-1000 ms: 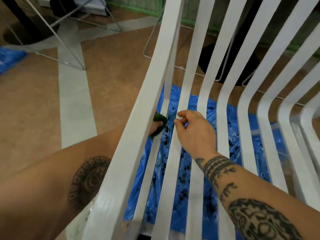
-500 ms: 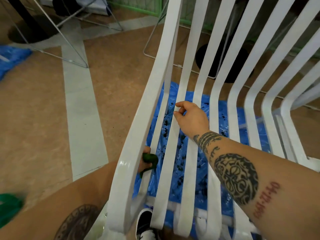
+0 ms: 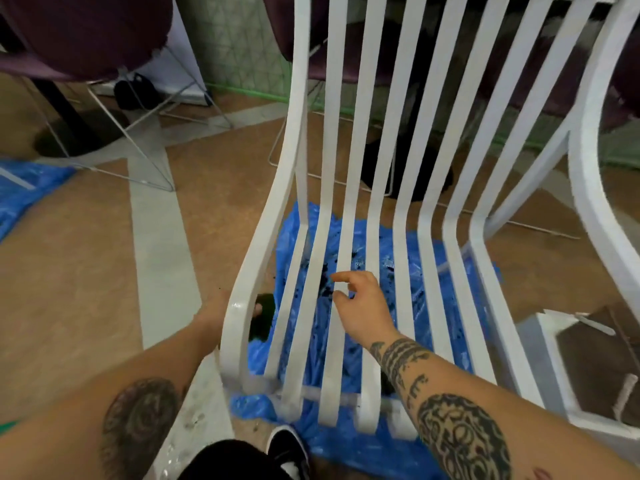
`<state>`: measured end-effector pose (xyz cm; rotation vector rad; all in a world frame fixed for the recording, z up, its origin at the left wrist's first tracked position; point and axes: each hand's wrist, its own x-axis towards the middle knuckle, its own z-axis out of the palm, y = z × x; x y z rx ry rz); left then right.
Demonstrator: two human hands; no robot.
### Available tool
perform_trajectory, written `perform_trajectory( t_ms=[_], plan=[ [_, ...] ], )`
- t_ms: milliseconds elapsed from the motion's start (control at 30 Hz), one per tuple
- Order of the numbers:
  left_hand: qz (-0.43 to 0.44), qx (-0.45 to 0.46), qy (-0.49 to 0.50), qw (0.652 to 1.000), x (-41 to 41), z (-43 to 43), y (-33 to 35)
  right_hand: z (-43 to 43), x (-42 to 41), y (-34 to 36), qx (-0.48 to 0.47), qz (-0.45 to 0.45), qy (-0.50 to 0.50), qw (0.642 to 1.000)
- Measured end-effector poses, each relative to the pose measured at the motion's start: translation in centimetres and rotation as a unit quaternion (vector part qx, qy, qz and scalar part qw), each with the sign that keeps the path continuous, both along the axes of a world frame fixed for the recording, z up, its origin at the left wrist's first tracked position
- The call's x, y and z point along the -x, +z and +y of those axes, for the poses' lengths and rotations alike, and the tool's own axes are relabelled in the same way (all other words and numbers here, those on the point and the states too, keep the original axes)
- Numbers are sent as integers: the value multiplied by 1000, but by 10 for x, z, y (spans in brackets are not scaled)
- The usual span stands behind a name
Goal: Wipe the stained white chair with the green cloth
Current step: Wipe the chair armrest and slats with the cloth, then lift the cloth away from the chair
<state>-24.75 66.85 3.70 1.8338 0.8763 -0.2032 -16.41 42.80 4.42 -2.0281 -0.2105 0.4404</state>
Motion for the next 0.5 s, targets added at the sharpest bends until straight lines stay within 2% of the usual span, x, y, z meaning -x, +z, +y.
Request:
perform_trajectory(
  t_ms=[67, 133, 267, 400, 500],
  plan=[
    [-12, -32, 18, 999, -6, 8, 32, -7, 8, 20, -2, -6, 0, 1000],
    [-54, -51, 78, 994, -6, 14, 58, -10, 16, 46, -8, -22, 5, 1000],
    [-185, -8, 190, 964, -2, 1, 138, -13, 29, 101, -36, -55, 10, 998],
    [-291, 29, 191, 937, 15, -27, 207, -14, 47, 152, -97, -66, 4, 993],
    [-306, 65, 123, 942, 29, -61, 251, -14, 64, 195, -152, -66, 14, 986]
  ],
)
